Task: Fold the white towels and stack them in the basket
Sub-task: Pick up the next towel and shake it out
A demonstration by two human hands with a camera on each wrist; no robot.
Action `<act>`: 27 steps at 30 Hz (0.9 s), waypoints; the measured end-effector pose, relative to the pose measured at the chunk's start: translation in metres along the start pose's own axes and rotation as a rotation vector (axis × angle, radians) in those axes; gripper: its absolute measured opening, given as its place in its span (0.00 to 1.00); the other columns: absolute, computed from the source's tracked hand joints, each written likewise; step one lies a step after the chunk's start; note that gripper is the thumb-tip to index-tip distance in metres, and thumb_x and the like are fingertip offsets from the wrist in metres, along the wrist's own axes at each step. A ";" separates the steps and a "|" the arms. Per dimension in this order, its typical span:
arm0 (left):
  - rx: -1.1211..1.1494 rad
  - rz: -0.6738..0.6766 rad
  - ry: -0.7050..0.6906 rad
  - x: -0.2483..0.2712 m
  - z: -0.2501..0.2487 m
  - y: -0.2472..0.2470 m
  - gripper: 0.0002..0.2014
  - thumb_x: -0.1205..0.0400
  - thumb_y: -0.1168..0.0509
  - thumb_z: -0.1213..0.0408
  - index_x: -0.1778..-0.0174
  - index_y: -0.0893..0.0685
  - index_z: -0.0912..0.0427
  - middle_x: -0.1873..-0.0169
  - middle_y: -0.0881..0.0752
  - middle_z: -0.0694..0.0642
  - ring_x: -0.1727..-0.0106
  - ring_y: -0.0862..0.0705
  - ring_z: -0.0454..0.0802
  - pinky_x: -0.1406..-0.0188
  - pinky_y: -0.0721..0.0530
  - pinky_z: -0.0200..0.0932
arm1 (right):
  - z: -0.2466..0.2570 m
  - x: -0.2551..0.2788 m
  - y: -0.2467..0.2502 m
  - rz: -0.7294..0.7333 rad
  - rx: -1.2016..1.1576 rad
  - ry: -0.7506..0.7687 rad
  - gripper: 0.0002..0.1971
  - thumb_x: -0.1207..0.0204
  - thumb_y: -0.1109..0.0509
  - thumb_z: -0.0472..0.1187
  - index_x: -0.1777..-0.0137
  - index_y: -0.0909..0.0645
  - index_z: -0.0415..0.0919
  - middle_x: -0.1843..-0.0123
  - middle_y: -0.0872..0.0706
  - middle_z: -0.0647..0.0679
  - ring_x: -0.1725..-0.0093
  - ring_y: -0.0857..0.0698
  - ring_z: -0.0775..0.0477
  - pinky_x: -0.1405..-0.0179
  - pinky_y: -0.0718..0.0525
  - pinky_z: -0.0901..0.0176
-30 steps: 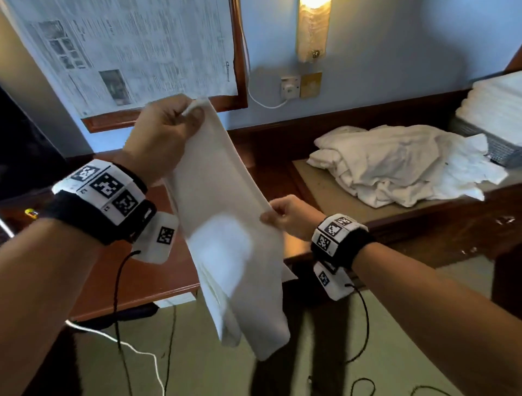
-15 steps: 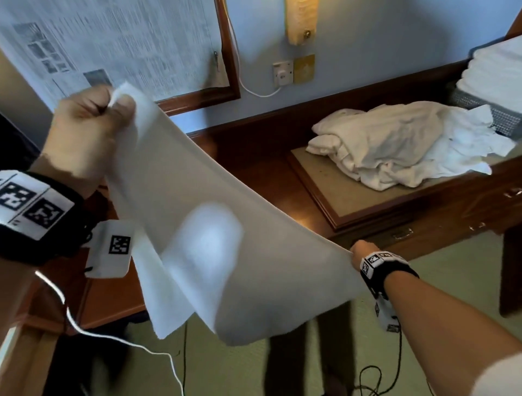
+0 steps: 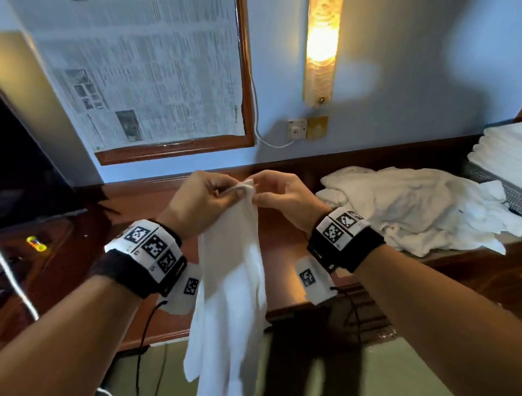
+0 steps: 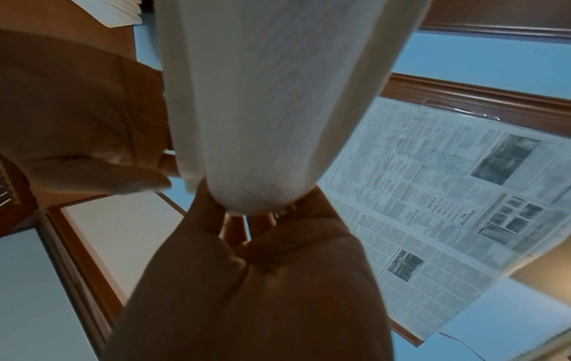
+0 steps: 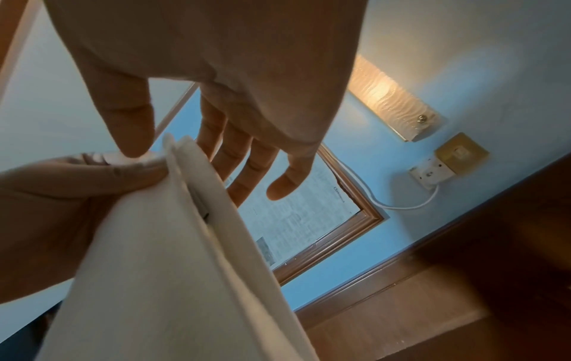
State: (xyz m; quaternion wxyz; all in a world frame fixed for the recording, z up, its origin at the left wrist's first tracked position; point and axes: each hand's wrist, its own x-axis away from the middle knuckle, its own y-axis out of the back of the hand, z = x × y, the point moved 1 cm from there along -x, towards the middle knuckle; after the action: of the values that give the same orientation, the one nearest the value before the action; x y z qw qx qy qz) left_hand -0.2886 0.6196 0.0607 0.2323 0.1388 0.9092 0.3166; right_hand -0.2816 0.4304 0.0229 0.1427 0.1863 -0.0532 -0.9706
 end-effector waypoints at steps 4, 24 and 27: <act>-0.001 -0.106 0.080 -0.006 -0.002 -0.001 0.07 0.16 0.29 0.62 0.57 0.08 0.49 0.62 0.08 0.50 0.63 0.13 0.38 0.63 0.14 0.38 | -0.002 -0.014 0.006 0.044 0.119 0.054 0.10 0.27 0.22 0.38 0.51 0.16 0.32 0.57 0.15 0.41 0.57 0.17 0.49 0.50 0.18 0.52; 0.200 -0.385 0.088 -0.017 -0.016 -0.053 0.05 0.18 0.26 0.65 0.53 0.09 0.63 0.64 0.09 0.59 0.66 0.16 0.43 0.63 0.17 0.41 | 0.003 -0.032 0.053 -0.011 0.583 0.248 0.16 0.22 0.35 0.48 0.58 0.19 0.33 0.61 0.15 0.36 0.58 0.17 0.37 0.54 0.19 0.41; 0.214 -0.385 0.095 -0.006 -0.004 -0.072 0.07 0.17 0.28 0.66 0.61 0.12 0.59 0.72 0.16 0.48 0.71 0.24 0.40 0.69 0.25 0.35 | 0.012 -0.031 0.060 0.006 0.617 0.279 0.16 0.22 0.37 0.47 0.55 0.17 0.32 0.59 0.14 0.36 0.56 0.17 0.36 0.50 0.19 0.42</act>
State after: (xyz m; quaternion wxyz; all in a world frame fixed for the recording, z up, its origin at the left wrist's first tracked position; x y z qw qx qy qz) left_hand -0.2931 0.5603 0.0194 0.2291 -0.0284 0.9572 0.1744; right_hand -0.2430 0.3828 0.0538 0.0885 0.3515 -0.3249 -0.8735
